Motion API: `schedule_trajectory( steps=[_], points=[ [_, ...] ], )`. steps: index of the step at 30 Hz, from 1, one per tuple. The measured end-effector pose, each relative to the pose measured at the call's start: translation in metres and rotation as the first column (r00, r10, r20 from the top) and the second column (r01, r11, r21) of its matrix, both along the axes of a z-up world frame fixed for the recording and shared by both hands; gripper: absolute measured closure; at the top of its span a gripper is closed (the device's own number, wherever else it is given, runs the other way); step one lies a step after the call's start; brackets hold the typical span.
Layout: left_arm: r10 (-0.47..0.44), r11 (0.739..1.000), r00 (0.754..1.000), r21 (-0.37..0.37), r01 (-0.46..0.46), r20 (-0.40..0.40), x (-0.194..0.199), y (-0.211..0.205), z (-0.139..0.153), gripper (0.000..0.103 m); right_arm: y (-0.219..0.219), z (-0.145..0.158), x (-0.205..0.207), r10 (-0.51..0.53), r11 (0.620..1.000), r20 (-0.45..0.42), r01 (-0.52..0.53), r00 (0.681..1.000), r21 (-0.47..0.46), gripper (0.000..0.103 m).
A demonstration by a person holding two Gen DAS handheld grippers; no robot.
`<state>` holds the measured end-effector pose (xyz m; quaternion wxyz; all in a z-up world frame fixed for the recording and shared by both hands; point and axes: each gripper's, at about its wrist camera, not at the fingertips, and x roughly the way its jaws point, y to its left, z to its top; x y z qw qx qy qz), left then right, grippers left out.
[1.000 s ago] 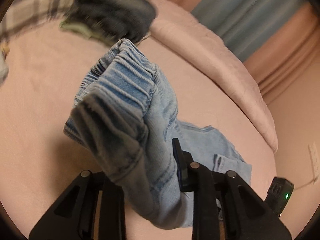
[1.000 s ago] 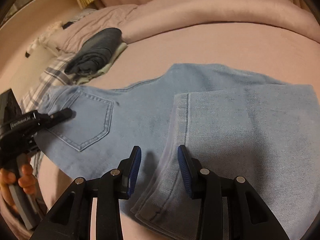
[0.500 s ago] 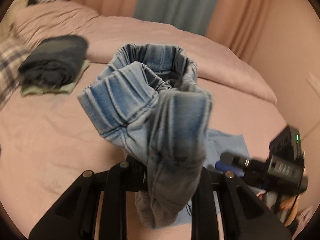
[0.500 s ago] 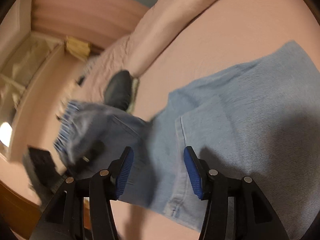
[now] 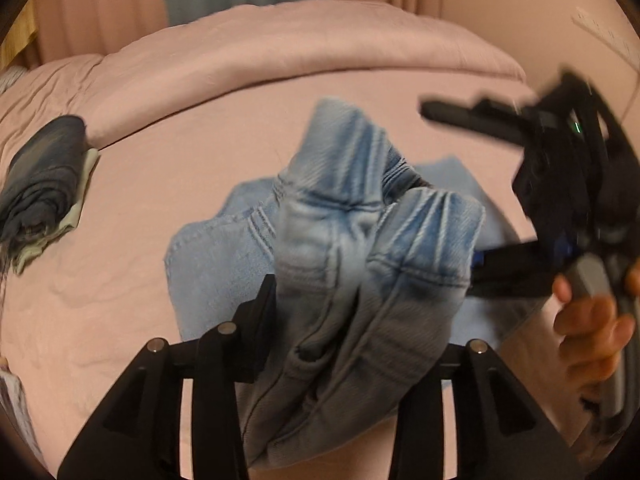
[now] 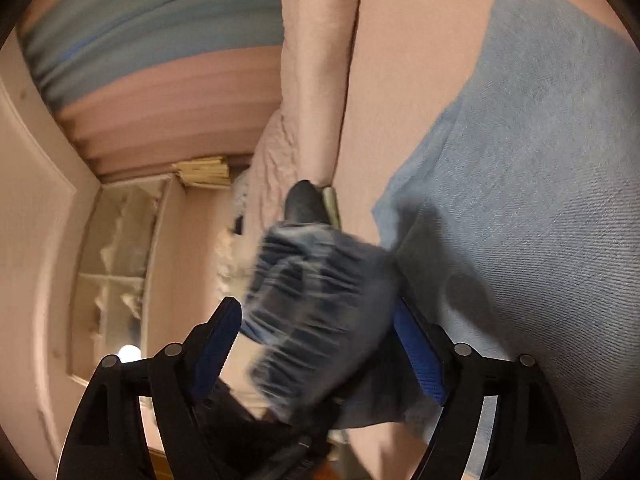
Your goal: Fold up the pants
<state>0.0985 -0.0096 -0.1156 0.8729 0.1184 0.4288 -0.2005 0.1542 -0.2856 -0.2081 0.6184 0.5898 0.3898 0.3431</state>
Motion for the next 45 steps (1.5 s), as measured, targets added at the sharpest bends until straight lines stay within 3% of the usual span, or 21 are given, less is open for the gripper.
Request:
schedule_trajectory(
  steps=[1, 2, 4, 9, 14, 18, 21, 24, 26, 31, 35, 40, 42, 45],
  points=[
    [-0.021, 1.000, 1.000, 0.016, 0.021, -0.002, -0.002, -0.001, -0.002, 0.049, -0.009, -0.003, -0.003, 0.002, 1.000, -0.011, -0.002, 1.000, 0.008, 0.020],
    [-0.043, 0.999, 0.999, 0.012, 0.043, -0.009, -0.004, -0.001, -0.003, 0.028, -0.008, -0.004, -0.002, 0.009, 1.000, -0.025, -0.009, 1.000, 0.002, 0.020],
    [-0.071, 0.997, 0.997, -0.021, 0.071, -0.003, -0.006, 0.004, -0.002, 0.016, -0.006, -0.004, -0.001, 0.013, 1.000, -0.043, -0.014, 0.999, -0.028, 0.019],
    [-0.062, 0.998, 0.998, -0.028, 0.062, 0.020, -0.017, 0.020, 0.001, 0.016, -0.006, 0.005, 0.000, 0.030, 0.998, -0.047, -0.032, 0.998, -0.055, 0.018],
    [0.032, 0.987, 0.999, -0.157, -0.034, -0.014, -0.020, 0.060, 0.003, 0.016, -0.007, 0.011, 0.002, 0.054, 0.996, -0.055, -0.058, 0.997, -0.065, 0.016],
    [0.106, 0.953, 0.992, -0.276, -0.122, -0.074, -0.022, 0.092, 0.000, 0.016, -0.006, 0.017, -0.003, 0.078, 0.995, -0.034, -0.080, 0.996, -0.065, 0.014],
    [0.142, 0.936, 0.985, -0.312, -0.165, -0.097, -0.020, 0.100, 0.000, 0.016, 0.001, 0.024, 0.001, 0.083, 0.982, -0.047, -0.090, 0.995, -0.166, 0.014],
    [0.121, 0.920, 0.989, -0.363, -0.146, -0.089, -0.042, 0.096, 0.006, 0.016, 0.006, 0.032, 0.007, 0.062, 0.954, -0.066, -0.078, 0.996, -0.290, 0.014],
    [0.128, 0.916, 0.989, -0.375, -0.146, -0.071, -0.048, 0.102, 0.008, 0.016, 0.008, 0.037, 0.010, 0.061, 0.947, -0.075, -0.082, 0.995, -0.311, 0.014],
    [0.188, 0.897, 0.976, -0.385, -0.216, -0.109, -0.062, 0.123, -0.002, 0.016, 0.011, 0.040, 0.009, 0.077, 0.934, -0.090, -0.103, 0.993, -0.342, 0.014],
    [0.216, 0.878, 0.969, -0.409, -0.247, -0.121, -0.064, 0.136, -0.004, 0.016, 0.006, 0.040, 0.007, 0.058, 0.961, -0.082, -0.078, 0.995, -0.265, 0.014],
    [0.236, 0.873, 0.963, -0.407, -0.269, -0.131, -0.061, 0.136, -0.005, 0.016, 0.019, 0.033, 0.015, 0.098, 0.910, -0.101, -0.131, 0.990, -0.394, 0.014],
    [0.245, 0.870, 0.959, -0.404, -0.283, -0.146, -0.059, 0.136, -0.007, 0.017, 0.030, 0.032, 0.019, 0.114, 0.873, -0.106, -0.151, 0.988, -0.463, 0.035],
    [0.255, 0.865, 0.953, -0.402, -0.301, -0.164, -0.058, 0.136, -0.009, 0.017, 0.034, 0.035, 0.018, 0.126, 0.840, -0.077, -0.147, 0.989, -0.522, 0.054]
  ],
)
